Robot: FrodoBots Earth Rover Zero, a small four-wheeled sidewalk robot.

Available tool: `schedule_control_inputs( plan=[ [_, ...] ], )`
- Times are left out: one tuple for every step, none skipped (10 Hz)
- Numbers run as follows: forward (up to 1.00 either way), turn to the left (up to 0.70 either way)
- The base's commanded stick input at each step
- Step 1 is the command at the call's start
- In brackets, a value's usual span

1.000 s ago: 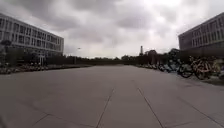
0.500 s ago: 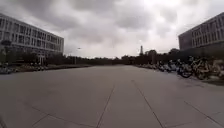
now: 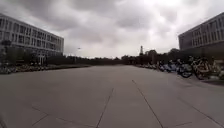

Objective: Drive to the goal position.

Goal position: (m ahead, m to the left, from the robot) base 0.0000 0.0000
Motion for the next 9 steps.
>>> schedule_control_inputs(
  plan=[
    [0.05,0.00],
    [0.05,0.00],
    [0.05,0.00],
    [0.05,0.00],
    [0.05,0.00],
    [0.05,0.00],
    [0.05,0.00],
    [0.05,0.00],
    [0.05,0.00]
  ],
)
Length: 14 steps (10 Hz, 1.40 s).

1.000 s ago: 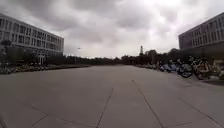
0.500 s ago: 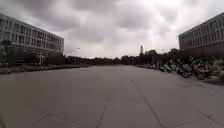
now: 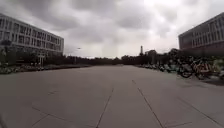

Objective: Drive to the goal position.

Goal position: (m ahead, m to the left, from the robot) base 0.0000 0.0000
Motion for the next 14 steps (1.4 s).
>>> schedule_control_inputs(
  plan=[
    [0.05,0.00],
    [0.05,0.00],
    [0.05,0.00],
    [0.05,0.00],
    [0.05,0.00],
    [0.05,0.00],
    [0.05,0.00],
    [0.05,0.00],
    [0.05,0.00],
    [0.05,0.00],
    [0.05,0.00],
    [0.05,0.00],
    [0.05,0.00],
    [0.05,0.00]
  ],
)
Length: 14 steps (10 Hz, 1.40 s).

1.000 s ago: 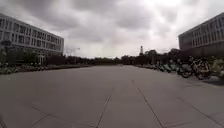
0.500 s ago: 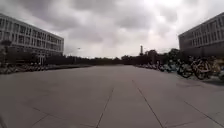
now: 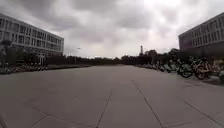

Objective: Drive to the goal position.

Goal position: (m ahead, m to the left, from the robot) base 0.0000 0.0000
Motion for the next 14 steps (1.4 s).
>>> schedule_control_inputs(
  plan=[
    [0.05,0.00],
    [0.05,0.00],
    [0.05,0.00],
    [0.05,0.00],
    [0.05,0.00],
    [0.05,0.00],
    [0.05,0.00],
    [0.05,0.00],
    [0.05,0.00],
    [0.05,0.00],
    [0.05,0.00],
    [0.05,0.00],
    [0.05,0.00],
    [0.05,0.00]
  ],
)
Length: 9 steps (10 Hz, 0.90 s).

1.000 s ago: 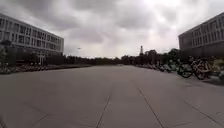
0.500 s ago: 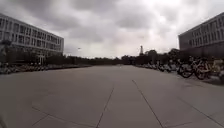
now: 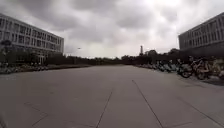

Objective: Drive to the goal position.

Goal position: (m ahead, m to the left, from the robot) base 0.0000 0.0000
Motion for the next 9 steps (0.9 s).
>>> schedule_control_inputs(
  plan=[
    [0.05,0.00],
    [0.05,0.00],
    [0.05,0.00],
    [0.05,0.00],
    [0.05,0.00],
    [0.05,0.00],
    [0.05,0.00],
    [0.05,0.00],
    [0.05,0.00]
  ],
)
